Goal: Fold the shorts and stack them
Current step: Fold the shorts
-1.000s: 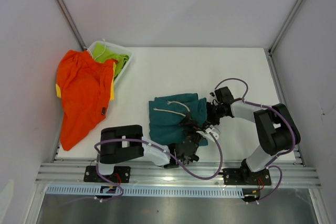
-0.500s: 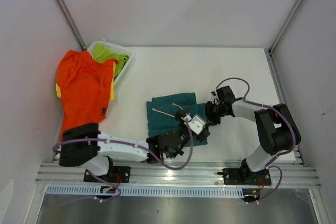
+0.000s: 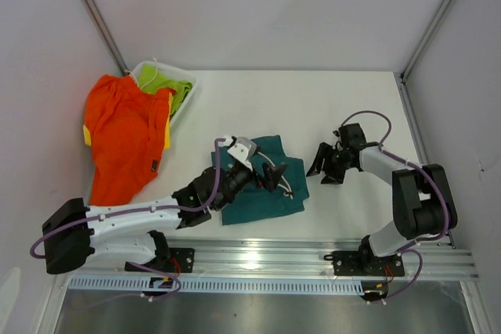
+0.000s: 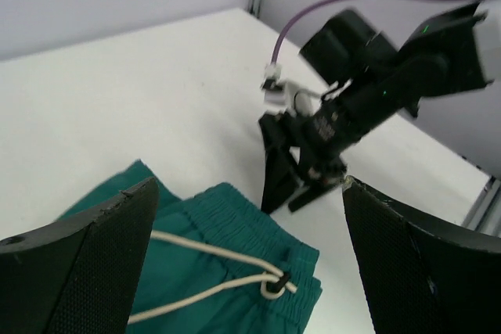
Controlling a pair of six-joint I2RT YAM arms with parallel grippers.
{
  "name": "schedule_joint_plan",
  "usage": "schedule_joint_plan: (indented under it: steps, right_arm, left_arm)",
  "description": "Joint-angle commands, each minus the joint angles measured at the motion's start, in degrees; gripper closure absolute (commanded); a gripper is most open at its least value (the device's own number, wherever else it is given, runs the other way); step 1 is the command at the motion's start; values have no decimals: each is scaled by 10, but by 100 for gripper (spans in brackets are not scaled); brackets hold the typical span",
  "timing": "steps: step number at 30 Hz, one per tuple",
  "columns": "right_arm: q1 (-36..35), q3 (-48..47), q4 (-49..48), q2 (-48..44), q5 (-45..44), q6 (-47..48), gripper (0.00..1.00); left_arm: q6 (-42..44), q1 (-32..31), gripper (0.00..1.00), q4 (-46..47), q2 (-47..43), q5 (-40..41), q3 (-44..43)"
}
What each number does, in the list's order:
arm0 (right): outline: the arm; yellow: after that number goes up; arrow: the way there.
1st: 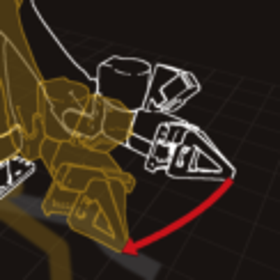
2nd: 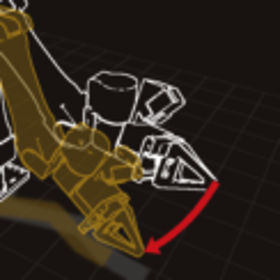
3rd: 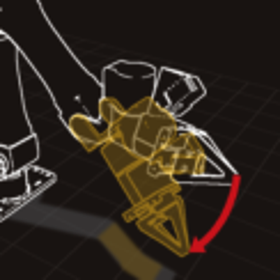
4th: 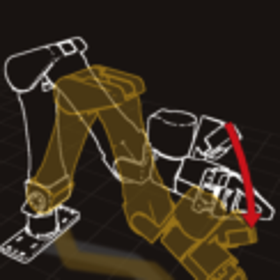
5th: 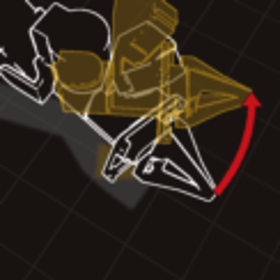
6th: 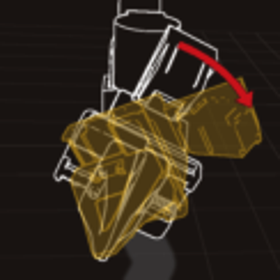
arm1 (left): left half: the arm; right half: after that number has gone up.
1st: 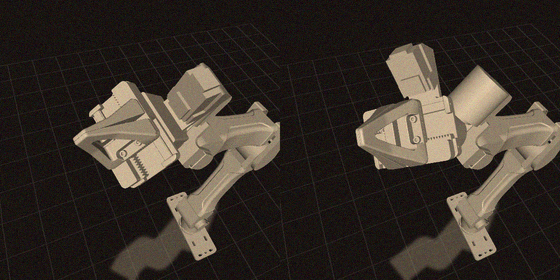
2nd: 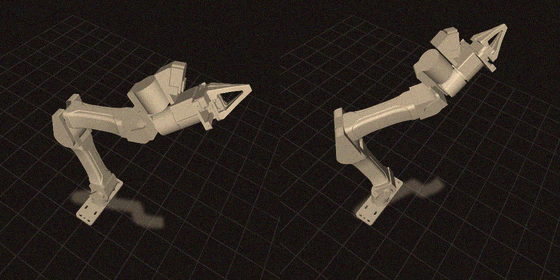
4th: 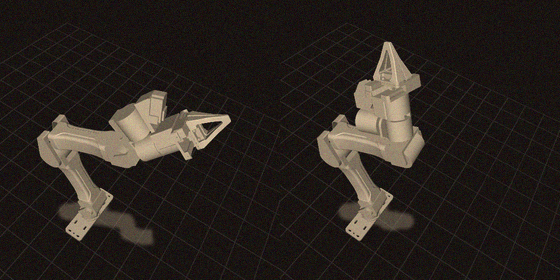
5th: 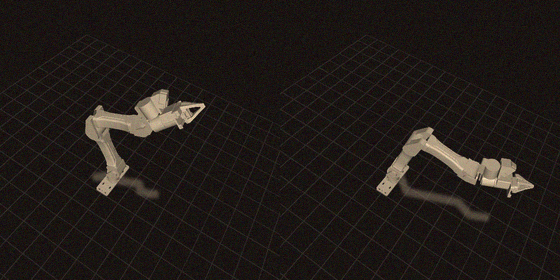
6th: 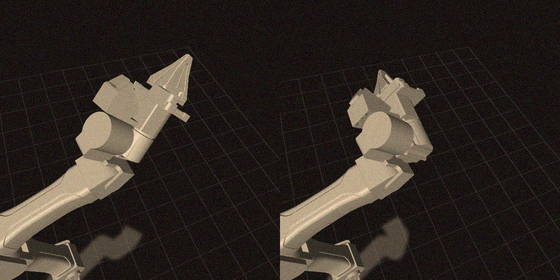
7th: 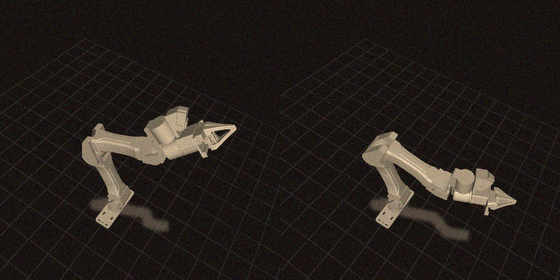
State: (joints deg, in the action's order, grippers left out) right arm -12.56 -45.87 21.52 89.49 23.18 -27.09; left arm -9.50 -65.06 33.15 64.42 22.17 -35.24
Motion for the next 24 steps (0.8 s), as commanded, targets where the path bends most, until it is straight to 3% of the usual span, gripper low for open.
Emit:
schedule_joint_plan:
  steps: [1, 9, 11, 12, 13, 24]
  right_arm:
    - [31, 1, 34, -34, -49, 13, 36]
    - [22, -27, 24, -112, 34, -2, 41]
    - [1, -50, 41, -109, 47, 5, 33]
    - [-4, -56, 43, -96, 69, 6, 24]
    - [-10, -60, 41, -89, 80, 12, 1]
    - [-21, -2, -64, -19, 137, 9, 0]
  left_arm:
    - [-57, 16, 1, -35, -10, -49, 27]
    - [-130, 62, 1, -18, -30, -85, 101]
    - [-144, 82, 1, -32, -34, -90, 108]
    - [-148, 87, 1, -46, -40, -91, 109]
    - [-153, 92, 1, -58, -44, -79, 109]
    - [-209, 172, 1, -225, -116, -83, 99]
